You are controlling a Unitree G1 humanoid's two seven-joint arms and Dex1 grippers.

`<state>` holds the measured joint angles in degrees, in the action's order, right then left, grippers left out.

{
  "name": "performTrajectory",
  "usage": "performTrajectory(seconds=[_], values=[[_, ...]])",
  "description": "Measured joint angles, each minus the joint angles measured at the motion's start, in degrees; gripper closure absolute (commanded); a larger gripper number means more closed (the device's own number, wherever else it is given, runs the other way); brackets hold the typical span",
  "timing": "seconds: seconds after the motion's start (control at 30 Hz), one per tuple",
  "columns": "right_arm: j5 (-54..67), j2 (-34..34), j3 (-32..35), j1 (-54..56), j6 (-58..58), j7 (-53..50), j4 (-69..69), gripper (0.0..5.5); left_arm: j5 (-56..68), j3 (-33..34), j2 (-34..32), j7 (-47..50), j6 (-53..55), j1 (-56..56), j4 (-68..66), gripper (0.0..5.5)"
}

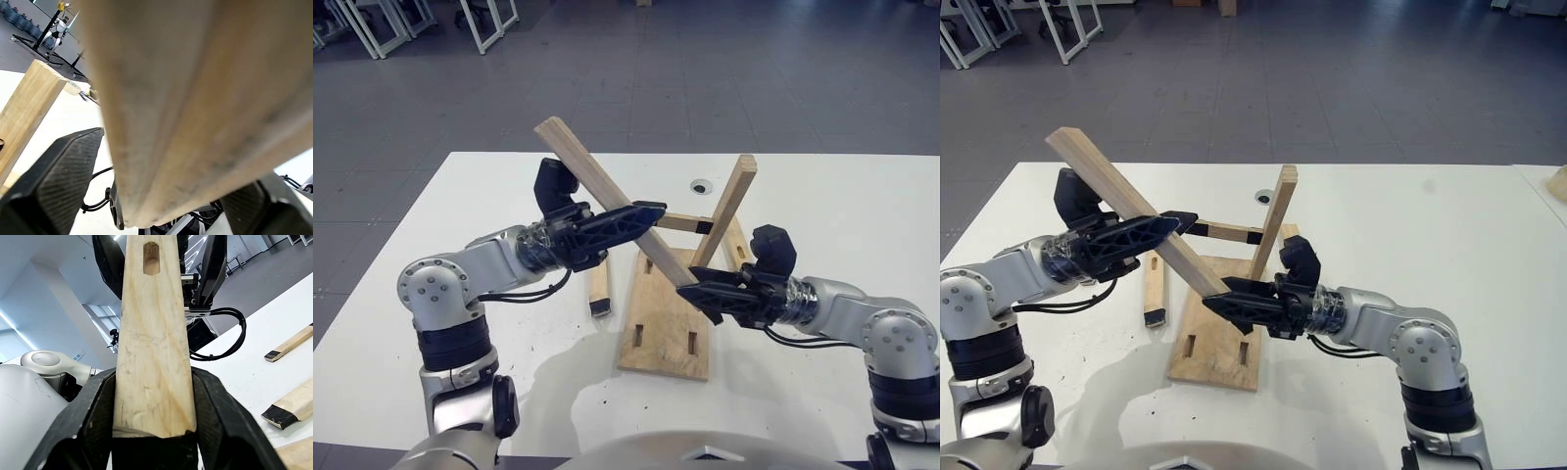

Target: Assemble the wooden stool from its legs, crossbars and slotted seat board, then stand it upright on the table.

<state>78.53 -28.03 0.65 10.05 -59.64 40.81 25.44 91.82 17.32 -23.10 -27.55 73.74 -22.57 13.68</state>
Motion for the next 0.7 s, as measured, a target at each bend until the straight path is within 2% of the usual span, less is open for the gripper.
performTrajectory(seconds=[0.17,0.37,0.4,0.53,0.67,0.7], values=[[-0.7,-0.1,-0.3,0.0,0.6,0.3,0.0,3.47,3.9,-1.6,-1.6,0.7,-2.1,0.6,-0.2,3.1],[-2.9,0.3,-0.7,0.0,2.7,0.0,0.2,3.47,6.4,-3.4,-2.0,4.2,-5.3,0.8,-1.4,3.19],[-3.1,0.4,-0.8,0.0,3.0,-0.4,0.3,3.08,6.8,-3.7,-2.0,4.5,-5.9,1.0,-1.6,3.2],[-2.1,0.5,-0.5,0.2,3.1,-1.0,0.3,2.42,8.6,-3.9,-2.2,5.5,-7.7,1.8,-2.1,3.29],[-1.7,-1.0,2.8,-0.1,3.1,-1.8,0.4,1.62,9.1,-4.0,-2.7,5.5,-9.1,2.3,-2.1,3.33],[-1.6,-2.3,4.8,-0.9,3.2,-2.2,0.9,1.59,9.0,-4.0,-3.1,5.5,-9.3,2.6,-2.2,3.35]])
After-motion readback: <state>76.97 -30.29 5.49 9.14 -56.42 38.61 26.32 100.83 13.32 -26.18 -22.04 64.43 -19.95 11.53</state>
